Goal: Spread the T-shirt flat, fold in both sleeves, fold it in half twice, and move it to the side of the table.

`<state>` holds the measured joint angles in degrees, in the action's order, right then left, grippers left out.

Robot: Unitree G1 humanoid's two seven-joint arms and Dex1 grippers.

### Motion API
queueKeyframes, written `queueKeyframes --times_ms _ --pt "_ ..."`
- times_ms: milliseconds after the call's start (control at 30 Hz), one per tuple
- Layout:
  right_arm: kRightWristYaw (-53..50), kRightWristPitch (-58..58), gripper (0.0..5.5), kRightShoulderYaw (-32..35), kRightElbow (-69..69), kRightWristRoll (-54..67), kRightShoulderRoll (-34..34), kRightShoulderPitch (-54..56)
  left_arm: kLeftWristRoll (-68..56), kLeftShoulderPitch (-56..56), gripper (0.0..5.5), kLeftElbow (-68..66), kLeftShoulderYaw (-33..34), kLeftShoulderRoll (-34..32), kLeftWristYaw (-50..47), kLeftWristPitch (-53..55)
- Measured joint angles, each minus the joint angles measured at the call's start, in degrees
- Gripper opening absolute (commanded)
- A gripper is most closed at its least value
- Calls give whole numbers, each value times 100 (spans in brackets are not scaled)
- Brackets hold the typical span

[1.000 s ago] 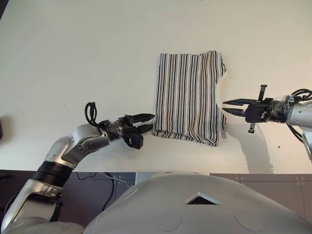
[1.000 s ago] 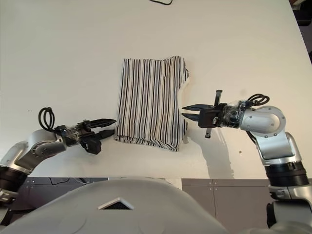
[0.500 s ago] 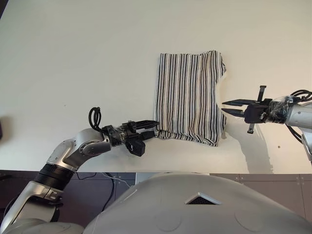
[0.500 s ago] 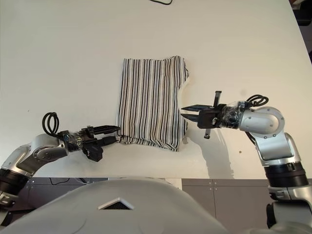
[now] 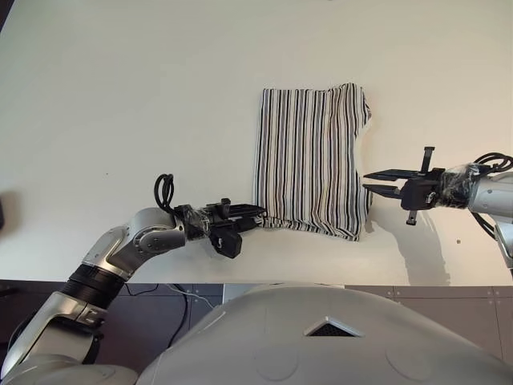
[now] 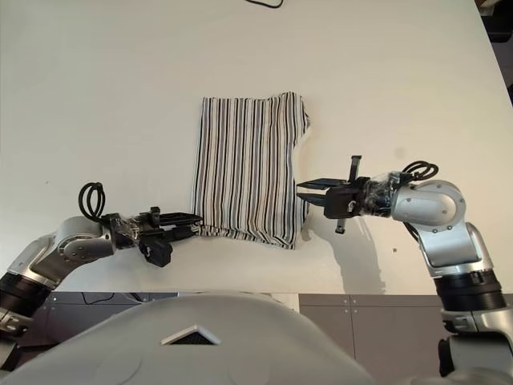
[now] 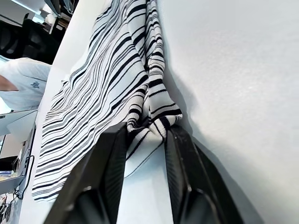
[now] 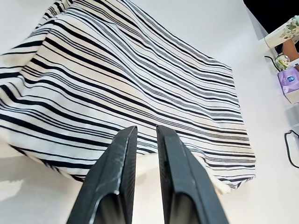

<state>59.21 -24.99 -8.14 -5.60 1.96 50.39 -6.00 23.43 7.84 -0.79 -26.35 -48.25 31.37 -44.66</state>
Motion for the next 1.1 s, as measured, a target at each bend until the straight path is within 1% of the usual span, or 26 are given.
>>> queueKeyframes --times_ms 167,300,333,367,400,433,500,600,767,800,833,900,933,1100 --pt "53 22 77 83 -298 202 148 -396 -172 -2 45 12 18 3 53 83" --pt "183 -6 132 365 -331 564 307 -683 -188 138 25 195 82 7 44 252" --pt "247 -105 154 452 -238 621 378 -729 -188 188 21 260 97 12 39 316" --pt "299 -313 165 576 -31 624 471 -803 -192 289 20 343 127 17 33 371" --pt "315 -581 188 617 148 588 507 -887 -197 334 19 384 137 17 32 385" --pt "333 -802 192 627 252 489 528 -963 -205 354 19 404 140 17 32 394" --pt "363 -1349 192 540 409 189 623 -1306 -235 412 18 444 149 15 42 424" --pt "217 -1843 192 304 377 -329 598 -1528 -296 420 18 446 147 15 109 426" --pt "-173 -1565 192 70 164 -674 335 -1395 -332 372 17 443 127 15 250 423" --pt "-265 -1492 212 58 135 -742 277 -1323 -334 366 17 443 126 15 279 423" --pt "-366 -1451 219 51 108 -756 204 -1276 -343 361 17 443 125 15 307 423" --pt "-472 -1441 262 31 95 -804 184 -1274 -348 362 17 443 126 15 315 423" --pt "-505 -1444 275 29 96 -826 185 -1274 -348 362 17 443 126 15 315 423" --pt "-581 -1686 279 -55 185 -1055 245 -1116 -348 357 17 443 125 18 327 425"
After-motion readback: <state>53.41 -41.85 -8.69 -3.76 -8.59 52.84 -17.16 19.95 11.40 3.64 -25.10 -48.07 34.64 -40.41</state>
